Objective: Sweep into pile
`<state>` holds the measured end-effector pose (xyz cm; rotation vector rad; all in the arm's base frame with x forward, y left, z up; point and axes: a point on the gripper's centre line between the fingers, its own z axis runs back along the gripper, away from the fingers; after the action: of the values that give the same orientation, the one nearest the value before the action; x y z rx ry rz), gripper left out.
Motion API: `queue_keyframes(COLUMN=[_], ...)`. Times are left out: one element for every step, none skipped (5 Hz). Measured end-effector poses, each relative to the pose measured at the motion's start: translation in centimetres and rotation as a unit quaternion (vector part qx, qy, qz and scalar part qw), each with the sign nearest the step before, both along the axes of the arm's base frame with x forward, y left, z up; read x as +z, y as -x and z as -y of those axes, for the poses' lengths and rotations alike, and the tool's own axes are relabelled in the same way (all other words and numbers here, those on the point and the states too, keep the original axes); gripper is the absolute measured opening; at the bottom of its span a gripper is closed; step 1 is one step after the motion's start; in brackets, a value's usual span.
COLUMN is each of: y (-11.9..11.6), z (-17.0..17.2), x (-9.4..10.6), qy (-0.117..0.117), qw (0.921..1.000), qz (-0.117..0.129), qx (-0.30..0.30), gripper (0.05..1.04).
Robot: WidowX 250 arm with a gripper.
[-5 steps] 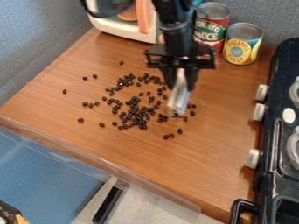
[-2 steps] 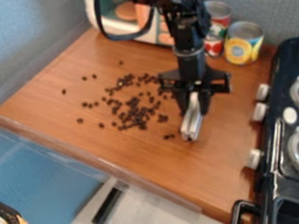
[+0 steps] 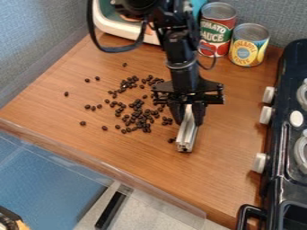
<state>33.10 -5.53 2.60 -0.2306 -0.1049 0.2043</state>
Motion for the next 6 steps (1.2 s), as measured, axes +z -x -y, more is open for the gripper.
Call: queue_keyframes(y=[-0.2, -0.8, -1.1, -1.2, -1.1, -0.7], z=[-1.1, -2.4, -3.6, -5.7, -9.0, -12.2], x=[-0.7, -1.1, -1.1, -1.1, -0.9, -0.6], qy=[0.001, 0.0, -0.001, -0.007, -0.019, -0.025], qw=[0.9999, 0.9996, 0.9992, 0.9985, 0.9963, 0.9937], qz=[-0.003, -0.001, 0.001, -0.001, -0.001, -0.007], qx=[0.012, 0.029, 0.04, 0.054, 0.083, 0.109], gripper=[0.371, 0.371, 0.371, 0.37, 0.37, 0.37])
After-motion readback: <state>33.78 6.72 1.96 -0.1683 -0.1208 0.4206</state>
